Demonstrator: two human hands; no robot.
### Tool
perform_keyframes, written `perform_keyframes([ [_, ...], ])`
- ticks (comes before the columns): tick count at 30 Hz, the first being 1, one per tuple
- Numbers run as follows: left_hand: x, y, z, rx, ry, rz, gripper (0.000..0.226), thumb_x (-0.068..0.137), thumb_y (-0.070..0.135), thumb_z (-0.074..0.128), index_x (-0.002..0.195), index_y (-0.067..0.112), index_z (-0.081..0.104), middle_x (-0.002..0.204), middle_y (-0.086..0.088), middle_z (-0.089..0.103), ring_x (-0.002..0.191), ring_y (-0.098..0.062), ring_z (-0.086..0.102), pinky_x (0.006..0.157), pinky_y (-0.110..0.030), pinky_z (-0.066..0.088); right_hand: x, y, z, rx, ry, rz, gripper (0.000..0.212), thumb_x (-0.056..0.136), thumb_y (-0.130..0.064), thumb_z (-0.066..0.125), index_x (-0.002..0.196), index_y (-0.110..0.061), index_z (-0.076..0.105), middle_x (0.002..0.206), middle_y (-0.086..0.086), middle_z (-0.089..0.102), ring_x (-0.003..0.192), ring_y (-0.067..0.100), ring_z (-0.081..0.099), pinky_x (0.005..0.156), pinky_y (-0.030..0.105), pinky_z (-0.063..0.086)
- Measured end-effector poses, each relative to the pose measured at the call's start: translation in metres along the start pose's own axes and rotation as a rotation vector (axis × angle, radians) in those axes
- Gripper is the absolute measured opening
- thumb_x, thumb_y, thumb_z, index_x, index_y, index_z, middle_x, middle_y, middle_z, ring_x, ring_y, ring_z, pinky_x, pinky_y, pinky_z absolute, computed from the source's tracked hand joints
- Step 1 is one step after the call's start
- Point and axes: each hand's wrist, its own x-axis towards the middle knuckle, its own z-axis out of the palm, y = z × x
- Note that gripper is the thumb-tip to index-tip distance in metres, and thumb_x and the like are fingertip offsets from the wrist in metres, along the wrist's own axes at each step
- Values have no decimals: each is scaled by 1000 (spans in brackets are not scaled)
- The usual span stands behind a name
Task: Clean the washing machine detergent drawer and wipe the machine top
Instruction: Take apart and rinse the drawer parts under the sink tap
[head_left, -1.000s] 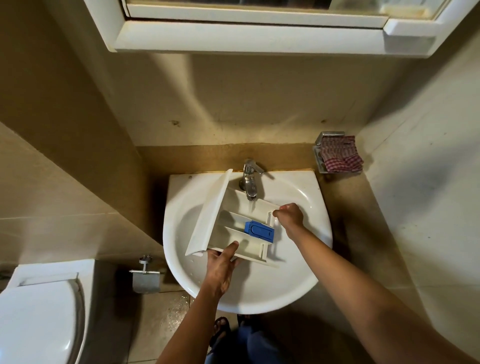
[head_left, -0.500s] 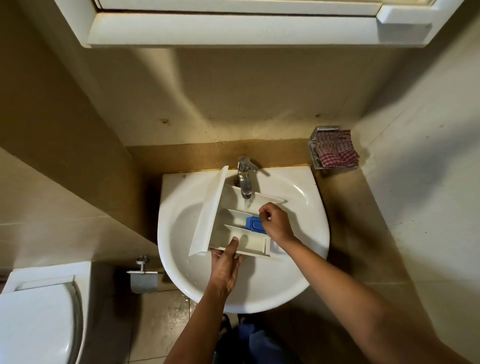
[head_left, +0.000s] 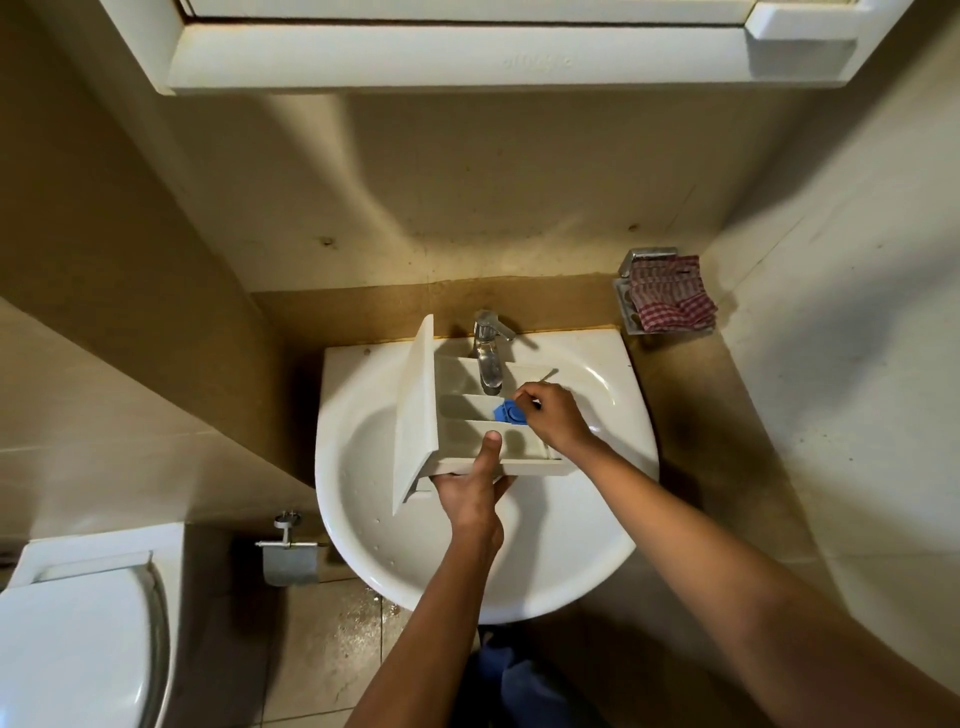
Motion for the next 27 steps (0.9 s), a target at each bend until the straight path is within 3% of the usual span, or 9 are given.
perform_keyframes([
  [4,1,6,7,68,-3,-13,69,74,19,83,132,16,45,116,-10,66,98,-26,68,68,-38,61,7,-3,-13,-20,-117,75,23,95,-12,47,97,-6,69,90,5,64,84,19,55,72,28,38],
  [8,0,13,10,139,40,-5,71,71,24,85,130,16,46,114,-10,65,93,-24,68,71,-46,61,11,-4,-19,-23,-204,116,22,95,-9,48,102,-7,69,95,3,60,88,16,53,74,21,36],
  [16,-17,14,21,53,255,-128,72,68,32,86,119,7,42,112,-14,57,90,-29,66,64,-40,61,13,-10,-19,-147,-464,112,25,98,-29,46,84,-19,63,86,8,60,76,16,48,66,28,35],
  [19,-18,8,23,-16,276,-160,70,68,30,87,117,8,43,114,-17,59,88,-31,67,63,-41,61,18,-9,-19,-191,-514,134,24,96,-25,48,86,-12,65,89,14,62,78,17,49,66,28,36],
  [23,-18,8,35,-32,312,-148,74,66,30,88,117,8,40,111,-17,56,91,-33,66,59,-39,60,27,-19,-27,-171,-531,167,16,92,-16,53,90,-20,69,93,2,63,87,16,54,75,27,41],
  [25,-20,9,42,-35,321,-151,75,64,31,89,116,7,40,110,-16,55,91,-33,66,53,-35,59,35,-23,-30,-94,-541,185,19,91,-6,53,95,-9,72,99,8,68,90,17,60,82,28,45],
  [27,-20,8,49,-46,320,-159,74,62,31,89,115,4,43,110,-17,56,90,-33,66,50,-34,58,40,-29,-34,-26,-557,193,23,90,5,49,99,1,69,97,14,67,84,17,61,79,25,47],
])
